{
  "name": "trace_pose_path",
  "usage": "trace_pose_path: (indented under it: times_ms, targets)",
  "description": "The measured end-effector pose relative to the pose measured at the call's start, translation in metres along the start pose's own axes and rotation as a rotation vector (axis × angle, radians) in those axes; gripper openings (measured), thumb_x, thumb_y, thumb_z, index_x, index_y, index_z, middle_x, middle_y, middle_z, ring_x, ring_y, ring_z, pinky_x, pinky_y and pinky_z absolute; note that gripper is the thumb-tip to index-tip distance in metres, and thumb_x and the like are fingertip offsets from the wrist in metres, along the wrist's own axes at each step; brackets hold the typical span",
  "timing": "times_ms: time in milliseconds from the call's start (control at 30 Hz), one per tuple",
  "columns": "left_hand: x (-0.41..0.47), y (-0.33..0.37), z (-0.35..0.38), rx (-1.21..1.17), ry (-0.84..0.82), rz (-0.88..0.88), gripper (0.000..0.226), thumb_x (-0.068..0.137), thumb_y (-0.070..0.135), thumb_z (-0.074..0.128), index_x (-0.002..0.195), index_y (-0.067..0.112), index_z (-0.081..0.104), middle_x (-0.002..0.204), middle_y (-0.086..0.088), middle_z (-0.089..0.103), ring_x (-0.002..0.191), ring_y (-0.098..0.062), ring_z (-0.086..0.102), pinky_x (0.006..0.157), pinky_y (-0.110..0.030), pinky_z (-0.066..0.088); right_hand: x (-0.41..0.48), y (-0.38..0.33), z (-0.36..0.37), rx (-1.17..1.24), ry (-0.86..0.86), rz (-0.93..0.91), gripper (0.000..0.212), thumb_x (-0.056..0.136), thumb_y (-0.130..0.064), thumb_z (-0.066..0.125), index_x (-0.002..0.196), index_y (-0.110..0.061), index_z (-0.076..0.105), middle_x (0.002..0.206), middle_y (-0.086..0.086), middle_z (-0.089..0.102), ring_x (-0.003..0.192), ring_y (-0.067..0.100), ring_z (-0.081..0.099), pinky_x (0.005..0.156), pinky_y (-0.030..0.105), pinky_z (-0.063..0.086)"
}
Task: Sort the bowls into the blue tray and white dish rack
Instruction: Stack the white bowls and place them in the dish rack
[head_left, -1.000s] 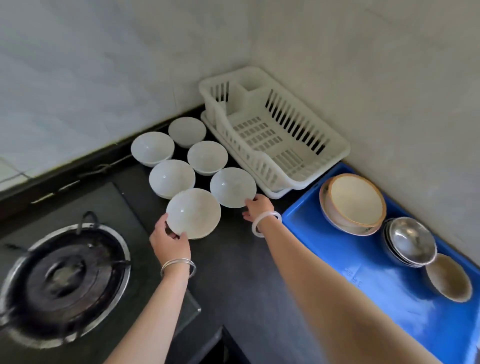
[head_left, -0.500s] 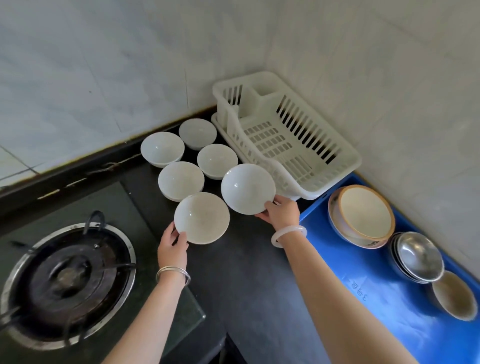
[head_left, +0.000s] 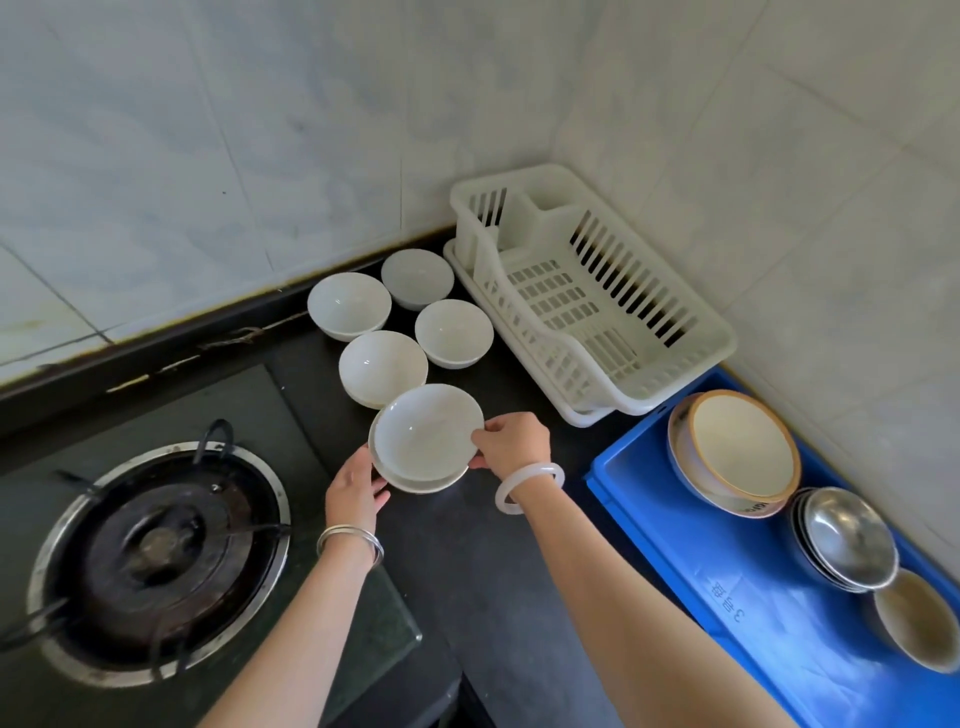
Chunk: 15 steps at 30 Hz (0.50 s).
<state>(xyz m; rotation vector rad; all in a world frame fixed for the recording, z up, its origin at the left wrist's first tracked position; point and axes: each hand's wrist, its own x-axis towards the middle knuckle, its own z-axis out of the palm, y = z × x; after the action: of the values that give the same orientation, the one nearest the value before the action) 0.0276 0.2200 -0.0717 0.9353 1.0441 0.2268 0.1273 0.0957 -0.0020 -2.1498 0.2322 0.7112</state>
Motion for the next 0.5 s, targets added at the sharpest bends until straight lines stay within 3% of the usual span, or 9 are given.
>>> trace_pose_path:
  times_ms: [67,200,300,400,500]
  targets:
    - [0.001,0.001,0.0,0.036,-0.003,0.012,0.036,0.093,0.023,0.049,0.128,0.014,0.052,0.123,-0.008,0.058,0.106,-0.026,0.057,0.092,-0.038,0.044,-0.002,-0.001,0.001,-0.031,0.0,0.0,0.014,0.084,-0.01,0.057,0.074,-0.012,0.066,0.066,0.004,0.071,0.074,0.019,0.073,0.07,0.028,0.057]
    - [0.004,-0.001,0.001,0.097,-0.032,0.037,0.037,0.09,0.01,0.053,0.127,0.014,0.053,0.128,-0.012,0.057,0.117,-0.031,0.055,0.093,-0.04,0.045,-0.002,-0.002,0.004,-0.091,0.001,0.012,0.014,0.085,-0.011,0.056,0.074,-0.012,0.065,0.071,0.007,0.071,0.077,0.021,0.072,0.058,0.021,0.049]
    - [0.007,-0.003,0.001,0.112,-0.041,0.037,0.04,0.089,0.003,0.053,0.128,0.013,0.052,0.13,-0.015,0.056,0.12,-0.031,0.052,0.092,-0.04,0.045,0.001,0.0,0.006,-0.11,-0.002,0.019,0.014,0.084,-0.011,0.057,0.072,-0.012,0.064,0.078,0.01,0.073,0.078,0.022,0.071,0.059,0.022,0.049]
    - [0.009,-0.003,0.0,0.122,-0.039,0.033,0.041,0.088,0.001,0.052,0.127,0.013,0.052,0.131,-0.015,0.056,0.121,-0.031,0.052,0.095,-0.043,0.045,0.007,0.002,0.008,-0.126,-0.017,0.027,0.006,0.084,-0.012,0.058,0.084,-0.014,0.063,0.08,0.008,0.071,0.077,0.021,0.071,0.059,0.023,0.051]
    - [0.009,-0.001,-0.001,0.125,-0.039,0.027,0.04,0.088,0.002,0.053,0.127,0.012,0.052,0.13,-0.015,0.056,0.119,-0.032,0.053,0.096,-0.042,0.045,0.015,0.005,0.011,-0.143,-0.013,0.026,0.019,0.083,-0.013,0.058,0.101,-0.017,0.058,0.093,0.007,0.067,0.082,0.022,0.069,0.073,0.032,0.058]
